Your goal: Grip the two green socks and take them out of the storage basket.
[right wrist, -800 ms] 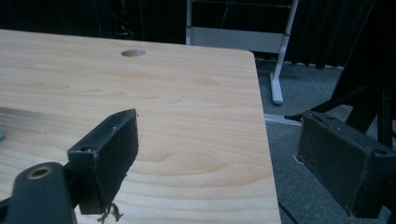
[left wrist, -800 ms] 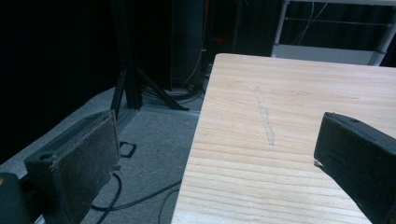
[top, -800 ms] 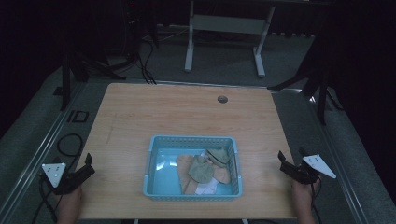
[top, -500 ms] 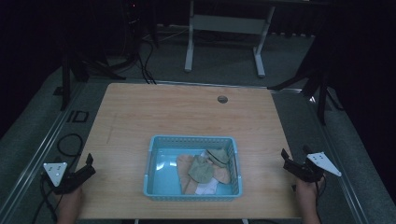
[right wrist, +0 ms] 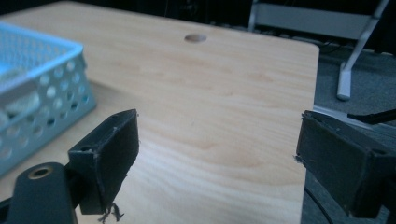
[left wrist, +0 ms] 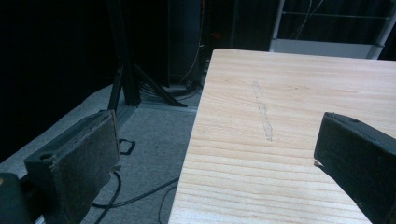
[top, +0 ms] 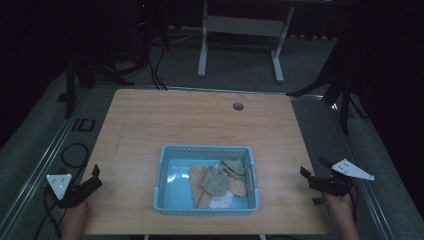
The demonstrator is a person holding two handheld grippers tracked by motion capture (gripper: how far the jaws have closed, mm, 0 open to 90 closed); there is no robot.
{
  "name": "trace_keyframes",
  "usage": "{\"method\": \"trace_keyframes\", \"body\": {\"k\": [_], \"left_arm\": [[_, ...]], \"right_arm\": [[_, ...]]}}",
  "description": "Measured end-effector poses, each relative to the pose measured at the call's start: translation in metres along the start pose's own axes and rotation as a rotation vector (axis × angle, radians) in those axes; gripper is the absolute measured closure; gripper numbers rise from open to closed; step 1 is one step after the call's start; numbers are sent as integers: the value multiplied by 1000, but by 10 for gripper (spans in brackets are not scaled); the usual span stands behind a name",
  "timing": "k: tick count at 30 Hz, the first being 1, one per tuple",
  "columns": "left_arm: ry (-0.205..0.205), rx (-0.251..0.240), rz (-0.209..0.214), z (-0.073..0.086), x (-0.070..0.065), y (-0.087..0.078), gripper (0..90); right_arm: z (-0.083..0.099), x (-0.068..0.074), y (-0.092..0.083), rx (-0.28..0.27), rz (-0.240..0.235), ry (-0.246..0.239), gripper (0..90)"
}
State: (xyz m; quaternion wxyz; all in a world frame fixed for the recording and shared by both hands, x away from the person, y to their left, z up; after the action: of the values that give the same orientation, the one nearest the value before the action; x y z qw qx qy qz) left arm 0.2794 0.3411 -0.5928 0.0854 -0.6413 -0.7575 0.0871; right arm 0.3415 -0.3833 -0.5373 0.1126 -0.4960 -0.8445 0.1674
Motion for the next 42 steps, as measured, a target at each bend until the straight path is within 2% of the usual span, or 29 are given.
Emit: {"method": "trace_keyframes", "body": {"k": [2, 3, 4, 5, 8, 9, 10, 11, 13, 17, 22, 23, 29, 34, 35, 36, 38, 39, 41, 42], "left_arm": [[1, 5, 3, 0, 0, 0, 4], [1, 5, 3, 0, 0, 0, 4], [1, 5, 3, 0, 0, 0, 4], [5, 7, 8, 0, -1, 0, 4], [3, 7, 10, 0, -1, 0, 4], [3, 7, 10, 0, -1, 0, 4], [3, 5, 10, 0, -1, 0, 4], [3, 7, 10, 0, -1, 0, 4], [2, 6, 12, 0, -1, 0, 4], [4, 9, 15, 0, -1, 1, 4], [2, 10, 19, 1, -1, 1, 4], [2, 9, 19, 1, -1, 1, 4], [3, 10, 21, 1, -1, 1, 4], [2, 10, 21, 1, -1, 1, 4], [2, 10, 21, 1, -1, 1, 4], [2, 11, 23, 1, -1, 1, 4], [1, 11, 27, 1, -1, 1, 4], [1, 11, 27, 1, -1, 1, 4], [1, 11, 30, 1, -1, 1, 4], [0, 11, 30, 1, -1, 1, 4]], "right_arm": [[2, 0, -1, 49, -33, -17, 134], [2, 0, -1, 49, -33, -17, 134], [2, 0, -1, 75, -49, -31, 134], [4, 1, -2, 133, -76, -62, 134], [6, 3, -3, 217, -128, -89, 132], [6, 3, -3, 217, -128, -89, 132], [7, 4, -3, 253, -141, -102, 132], [9, 5, -3, 314, -158, -142, 130], [9, 7, -3, 359, -181, -162, 127], [6, 11, -4, 418, -225, -212, 127], [3, 20, -3, 465, -265, -285, 127], [2, 23, -2, 479, -286, -299, 127], [-5, 35, 5, 550, -323, -384, 129], [-10, 44, 8, 626, -345, -426, 131], [-10, 44, 8, 626, -345, -426, 131], [-13, 52, 11, 688, -370, -462, 133], [-13, 56, 12, 723, -384, -482, 133], [-13, 56, 12, 723, -384, -482, 133], [-12, 65, 14, 789, -419, -514, 135], [-12, 68, 15, 802, -431, -519, 135]]}}
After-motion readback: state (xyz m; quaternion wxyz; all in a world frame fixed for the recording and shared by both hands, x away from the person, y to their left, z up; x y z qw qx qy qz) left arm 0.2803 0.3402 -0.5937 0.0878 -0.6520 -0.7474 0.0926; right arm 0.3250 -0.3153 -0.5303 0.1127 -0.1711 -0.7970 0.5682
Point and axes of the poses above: each handheld gripper's, and its own axes: y roughly forward along the jaws, z roughly out of its underside, x roughly to its left, the point moved 6 cm from there along y, roughly forward along the jaws, and after that the axes turned 3 degrees about y, right-handed, at the moved point
